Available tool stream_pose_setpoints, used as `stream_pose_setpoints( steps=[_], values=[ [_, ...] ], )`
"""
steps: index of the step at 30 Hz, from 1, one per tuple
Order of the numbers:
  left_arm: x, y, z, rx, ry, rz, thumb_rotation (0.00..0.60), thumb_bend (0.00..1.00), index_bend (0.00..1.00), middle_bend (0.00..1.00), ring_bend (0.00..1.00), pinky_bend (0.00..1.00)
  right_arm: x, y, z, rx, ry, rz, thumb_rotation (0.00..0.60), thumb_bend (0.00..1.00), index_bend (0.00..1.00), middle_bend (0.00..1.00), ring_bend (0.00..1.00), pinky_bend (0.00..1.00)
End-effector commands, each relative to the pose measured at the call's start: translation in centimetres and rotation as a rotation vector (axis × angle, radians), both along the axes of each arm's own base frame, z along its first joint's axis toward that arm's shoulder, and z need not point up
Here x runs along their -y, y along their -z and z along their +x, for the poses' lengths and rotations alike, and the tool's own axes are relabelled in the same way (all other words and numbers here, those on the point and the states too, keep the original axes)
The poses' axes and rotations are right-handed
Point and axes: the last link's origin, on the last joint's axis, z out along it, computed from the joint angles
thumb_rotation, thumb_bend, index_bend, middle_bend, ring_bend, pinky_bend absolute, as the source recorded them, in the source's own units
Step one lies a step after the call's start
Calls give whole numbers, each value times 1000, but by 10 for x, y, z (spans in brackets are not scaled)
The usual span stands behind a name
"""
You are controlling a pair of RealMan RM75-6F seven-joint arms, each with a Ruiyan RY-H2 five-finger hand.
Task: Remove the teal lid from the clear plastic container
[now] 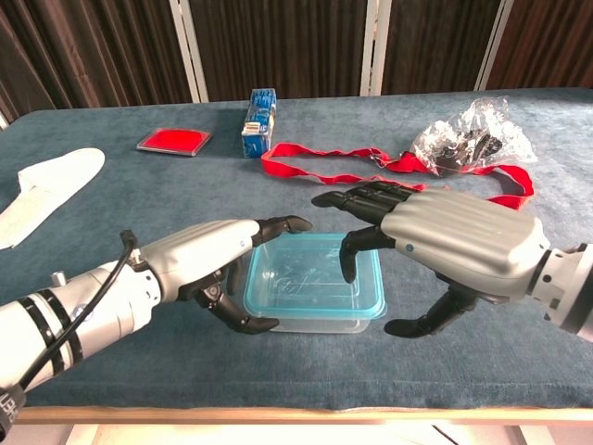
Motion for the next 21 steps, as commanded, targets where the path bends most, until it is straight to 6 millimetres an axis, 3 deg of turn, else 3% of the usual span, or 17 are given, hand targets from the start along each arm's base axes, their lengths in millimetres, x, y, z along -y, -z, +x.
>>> stream_pose_setpoints(
  steps=[1, 21],
  values=[
    [1, 0, 0, -1, -1, -1, 600, 302, 0, 579, 467, 568, 2, 3, 3, 2, 2, -4, 600, 321, 554, 81, 0, 0],
    [2, 3, -2, -9, -10, -11, 600, 308, 0, 597, 479, 578, 6, 15, 11, -9, 15, -8, 600, 322, 563, 85, 0, 0]
  ],
)
